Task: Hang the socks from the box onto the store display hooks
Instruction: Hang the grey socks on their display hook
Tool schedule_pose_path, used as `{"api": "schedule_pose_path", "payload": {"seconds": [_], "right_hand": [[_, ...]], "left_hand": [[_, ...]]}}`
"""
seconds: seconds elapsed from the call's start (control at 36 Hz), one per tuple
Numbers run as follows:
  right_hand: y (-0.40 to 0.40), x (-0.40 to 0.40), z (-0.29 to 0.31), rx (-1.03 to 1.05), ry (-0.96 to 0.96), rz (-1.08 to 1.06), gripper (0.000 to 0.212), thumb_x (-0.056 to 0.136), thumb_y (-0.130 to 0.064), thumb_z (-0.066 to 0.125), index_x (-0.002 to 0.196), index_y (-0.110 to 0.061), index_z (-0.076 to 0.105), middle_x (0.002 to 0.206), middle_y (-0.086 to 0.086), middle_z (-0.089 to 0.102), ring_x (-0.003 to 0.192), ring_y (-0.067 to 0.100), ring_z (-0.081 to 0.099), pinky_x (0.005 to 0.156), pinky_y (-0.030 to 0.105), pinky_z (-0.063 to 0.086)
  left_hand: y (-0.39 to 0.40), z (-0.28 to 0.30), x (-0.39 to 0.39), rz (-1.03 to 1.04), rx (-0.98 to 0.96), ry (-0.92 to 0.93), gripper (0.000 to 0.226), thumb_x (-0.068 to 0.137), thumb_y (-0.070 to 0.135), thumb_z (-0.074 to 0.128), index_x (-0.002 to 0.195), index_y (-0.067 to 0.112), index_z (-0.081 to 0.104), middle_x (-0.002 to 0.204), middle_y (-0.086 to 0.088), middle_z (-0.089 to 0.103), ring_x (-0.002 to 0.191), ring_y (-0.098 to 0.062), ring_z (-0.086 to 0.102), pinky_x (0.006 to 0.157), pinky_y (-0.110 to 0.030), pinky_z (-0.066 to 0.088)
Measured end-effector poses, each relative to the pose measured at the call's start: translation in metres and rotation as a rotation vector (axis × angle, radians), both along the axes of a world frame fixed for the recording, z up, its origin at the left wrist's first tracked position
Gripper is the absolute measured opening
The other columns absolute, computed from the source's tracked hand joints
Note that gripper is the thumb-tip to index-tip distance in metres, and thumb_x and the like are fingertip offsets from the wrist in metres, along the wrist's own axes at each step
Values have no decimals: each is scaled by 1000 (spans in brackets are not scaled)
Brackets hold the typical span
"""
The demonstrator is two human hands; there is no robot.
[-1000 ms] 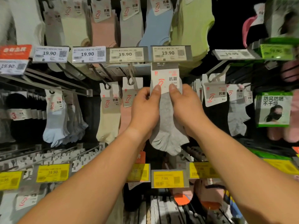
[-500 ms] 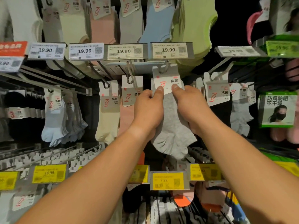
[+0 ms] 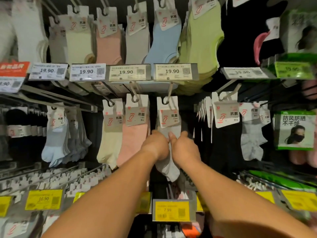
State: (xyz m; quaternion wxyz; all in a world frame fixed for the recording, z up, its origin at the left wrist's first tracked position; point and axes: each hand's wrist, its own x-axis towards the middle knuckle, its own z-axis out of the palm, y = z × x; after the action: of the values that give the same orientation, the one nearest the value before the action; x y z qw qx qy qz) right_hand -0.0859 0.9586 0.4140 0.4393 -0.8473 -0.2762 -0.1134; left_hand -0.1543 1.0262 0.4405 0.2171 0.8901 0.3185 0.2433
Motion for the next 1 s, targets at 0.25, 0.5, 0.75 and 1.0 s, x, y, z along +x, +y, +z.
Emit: {"api": "schedule_pose_path", "payload": {"seconds": [0.25,0.5,0.75,1.0], "right_hand": [[-27,-27,-8,-242,-126,-79,57,96,-51,52,132,-9,36,124,16,54,109,35,59,76,40,46],[-105,-101,-34,-300,-211,-306,41,99,-42,52,118,-7,42,120,18,55,110,41,58,73,40,40],[-282,-216,-89,-419,78,-774,46,98,-38,50,128,-4,47,126,18,58,114,37,59,87,40,48],[-462,-362,-152,-488,386,-1210,43,95,-43,49,120,-9,55,117,15,64,105,33,63,69,32,40]], "left_hand": [[-21,4,-36,-4,389,305,31,91,10,64,122,5,63,123,-14,64,109,-30,65,79,-33,50],[-71,-19,-78,-296,486,40,27,98,33,59,117,14,63,120,-12,65,108,-31,64,73,-33,43],[-212,-85,-113,-868,470,102,36,90,41,61,115,16,70,121,-11,70,109,-34,67,86,-39,56],[-395,-147,-206,-1390,400,201,44,97,51,56,118,12,64,117,-10,67,107,-32,65,79,-36,51]]}}
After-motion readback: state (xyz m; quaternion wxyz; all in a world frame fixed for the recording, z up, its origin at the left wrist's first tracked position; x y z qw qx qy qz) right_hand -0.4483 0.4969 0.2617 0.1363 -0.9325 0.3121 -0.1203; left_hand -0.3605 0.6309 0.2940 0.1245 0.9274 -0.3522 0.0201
